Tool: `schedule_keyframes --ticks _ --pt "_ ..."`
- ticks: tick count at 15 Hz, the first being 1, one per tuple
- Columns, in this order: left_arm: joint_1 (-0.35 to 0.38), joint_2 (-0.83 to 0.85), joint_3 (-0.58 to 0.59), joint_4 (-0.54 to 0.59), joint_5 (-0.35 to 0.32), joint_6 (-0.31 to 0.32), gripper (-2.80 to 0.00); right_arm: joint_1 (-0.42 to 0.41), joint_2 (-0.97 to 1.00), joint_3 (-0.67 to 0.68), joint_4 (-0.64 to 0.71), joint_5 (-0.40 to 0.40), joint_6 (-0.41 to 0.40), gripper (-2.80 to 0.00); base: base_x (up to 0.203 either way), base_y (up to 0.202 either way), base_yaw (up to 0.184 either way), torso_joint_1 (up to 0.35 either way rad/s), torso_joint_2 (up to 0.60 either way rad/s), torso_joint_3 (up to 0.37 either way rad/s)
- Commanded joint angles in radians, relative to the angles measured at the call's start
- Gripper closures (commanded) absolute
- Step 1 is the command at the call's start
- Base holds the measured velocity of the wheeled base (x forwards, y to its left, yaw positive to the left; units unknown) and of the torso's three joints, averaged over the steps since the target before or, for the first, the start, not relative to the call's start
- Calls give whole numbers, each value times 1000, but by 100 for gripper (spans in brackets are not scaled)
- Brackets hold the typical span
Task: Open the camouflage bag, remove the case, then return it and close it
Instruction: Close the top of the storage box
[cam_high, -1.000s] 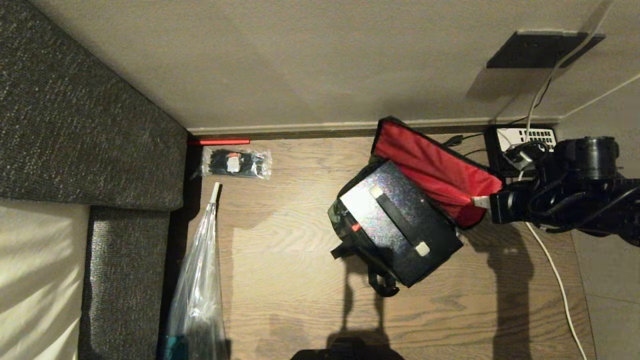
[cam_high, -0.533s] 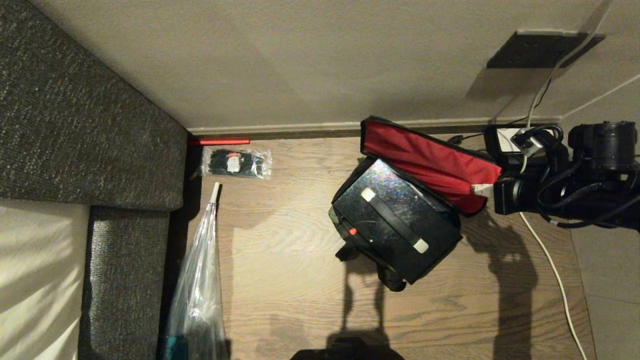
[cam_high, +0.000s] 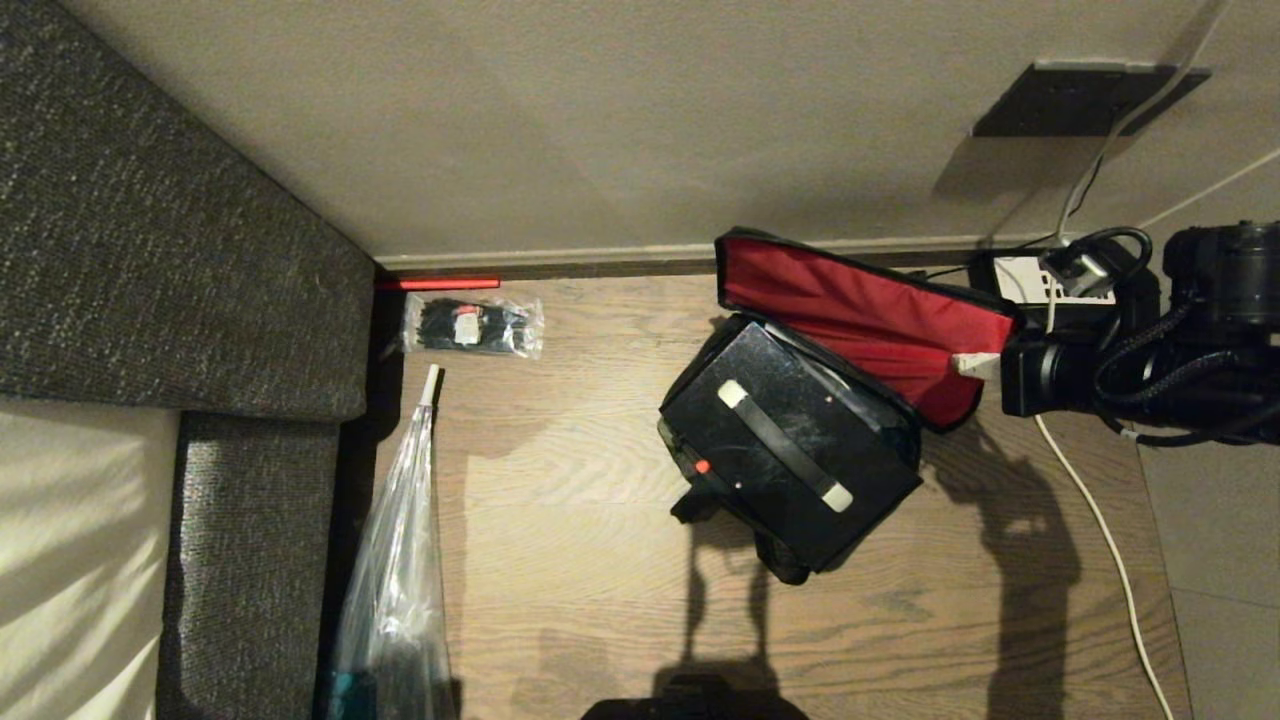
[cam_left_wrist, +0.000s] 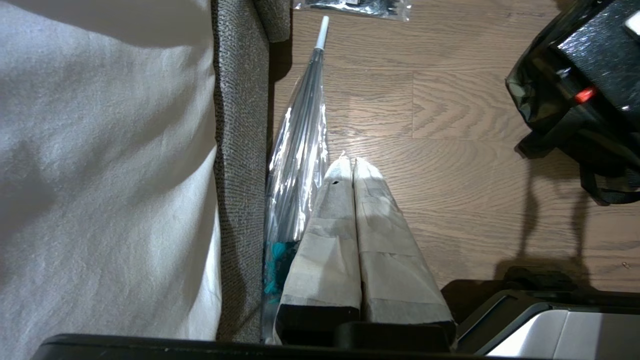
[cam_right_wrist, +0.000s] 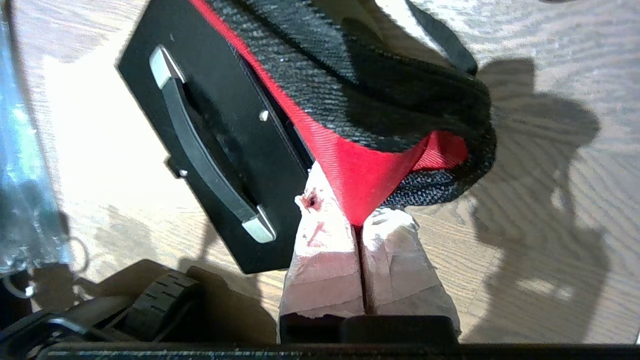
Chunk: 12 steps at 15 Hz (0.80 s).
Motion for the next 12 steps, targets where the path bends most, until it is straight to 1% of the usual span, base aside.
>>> schedule_keyframes --ticks 1,3,6,9,11,12 --pt "0 -2 0 0 1 0 0 11 -57 -10 32 2 -3 0 0 0 0 0 0 0" --pt "0 -2 0 0 1 -1 0 9 -65 -22 22 -2 -2 0 0 0 0 0 0 0" --pt "0 -2 0 0 1 -1 0 9 -103 -58 65 -7 8 0 0 0 0 0 0 0" --pt "0 -2 0 0 1 1 0 10 -129 -54 101 -2 28 0 0 0 0 0 0 0" --pt "0 -2 0 0 1 -1 0 10 -112 -47 126 -3 29 0 0 0 0 0 0 0" --pt "0 -2 0 0 1 -1 0 10 -121 -76 131 -4 33 0 0 0 0 0 0 0"
